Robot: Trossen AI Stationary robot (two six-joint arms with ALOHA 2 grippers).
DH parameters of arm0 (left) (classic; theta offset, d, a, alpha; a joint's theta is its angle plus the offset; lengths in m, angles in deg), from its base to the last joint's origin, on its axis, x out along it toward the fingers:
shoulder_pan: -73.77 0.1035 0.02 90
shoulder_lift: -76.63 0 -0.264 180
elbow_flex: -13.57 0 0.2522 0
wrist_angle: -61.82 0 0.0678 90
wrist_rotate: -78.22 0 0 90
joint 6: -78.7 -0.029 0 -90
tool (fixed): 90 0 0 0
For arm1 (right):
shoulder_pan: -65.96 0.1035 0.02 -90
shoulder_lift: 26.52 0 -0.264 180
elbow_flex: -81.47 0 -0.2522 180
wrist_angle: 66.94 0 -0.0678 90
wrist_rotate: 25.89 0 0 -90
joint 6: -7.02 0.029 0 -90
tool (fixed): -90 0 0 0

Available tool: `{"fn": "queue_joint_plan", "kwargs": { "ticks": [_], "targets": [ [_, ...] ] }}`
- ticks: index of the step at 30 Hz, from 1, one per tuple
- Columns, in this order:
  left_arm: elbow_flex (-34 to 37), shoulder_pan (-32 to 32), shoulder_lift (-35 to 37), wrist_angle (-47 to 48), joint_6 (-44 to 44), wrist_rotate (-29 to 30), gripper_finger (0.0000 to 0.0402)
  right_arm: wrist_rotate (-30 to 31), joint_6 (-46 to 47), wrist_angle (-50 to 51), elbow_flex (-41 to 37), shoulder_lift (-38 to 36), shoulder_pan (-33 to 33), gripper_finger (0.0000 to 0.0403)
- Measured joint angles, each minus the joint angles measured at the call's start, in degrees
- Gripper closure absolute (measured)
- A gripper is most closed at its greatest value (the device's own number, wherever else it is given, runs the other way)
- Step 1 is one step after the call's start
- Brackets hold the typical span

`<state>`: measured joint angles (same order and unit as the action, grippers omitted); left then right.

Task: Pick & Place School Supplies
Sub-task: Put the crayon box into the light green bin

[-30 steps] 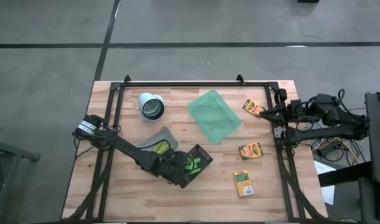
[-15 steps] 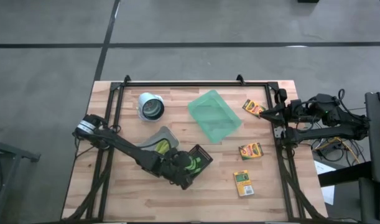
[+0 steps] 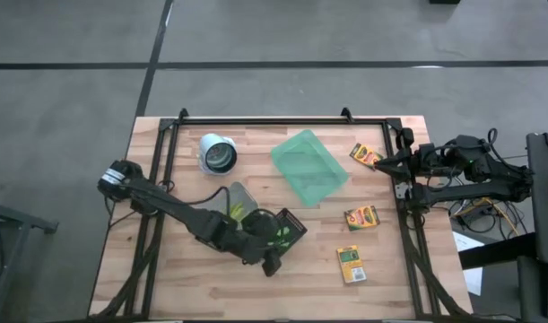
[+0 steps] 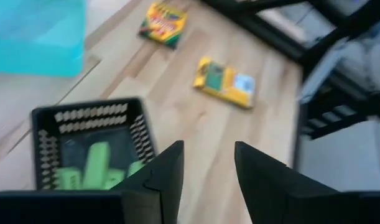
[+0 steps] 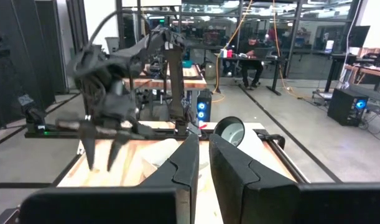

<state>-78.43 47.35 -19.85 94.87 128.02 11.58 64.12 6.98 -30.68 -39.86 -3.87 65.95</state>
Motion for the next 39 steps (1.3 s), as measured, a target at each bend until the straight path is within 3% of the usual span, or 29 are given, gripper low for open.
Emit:
{"fn": "queue_joint_plan", "kwargs": {
  "ticks": [7, 22, 33, 39],
  "targets": [
    [-2.6, -2.8, 1.0, -6.1, -5.5, -0.1, 0.0254, 0.0, 0.0, 0.0, 0.0, 0.0, 0.0, 0.0367],
    [-1.3, -5.2, 1.1, -21.9, -23.2, 2.2, 0.0254, 0.0, 0.0, 0.0, 0.0, 0.0, 0.0, 0.0367],
    [-1.2, -1.9, 6.8, -17.9, -39.6, 1.9, 0.0254, 0.0, 0.0, 0.0, 0.0, 0.0, 0.0, 0.0367],
    [-1.2, 1.5, 9.6, -16.1, -47.5, -6.5, 0.0254, 0.0, 0.0, 0.0, 0.0, 0.0, 0.0, 0.0367]
  ]
}}
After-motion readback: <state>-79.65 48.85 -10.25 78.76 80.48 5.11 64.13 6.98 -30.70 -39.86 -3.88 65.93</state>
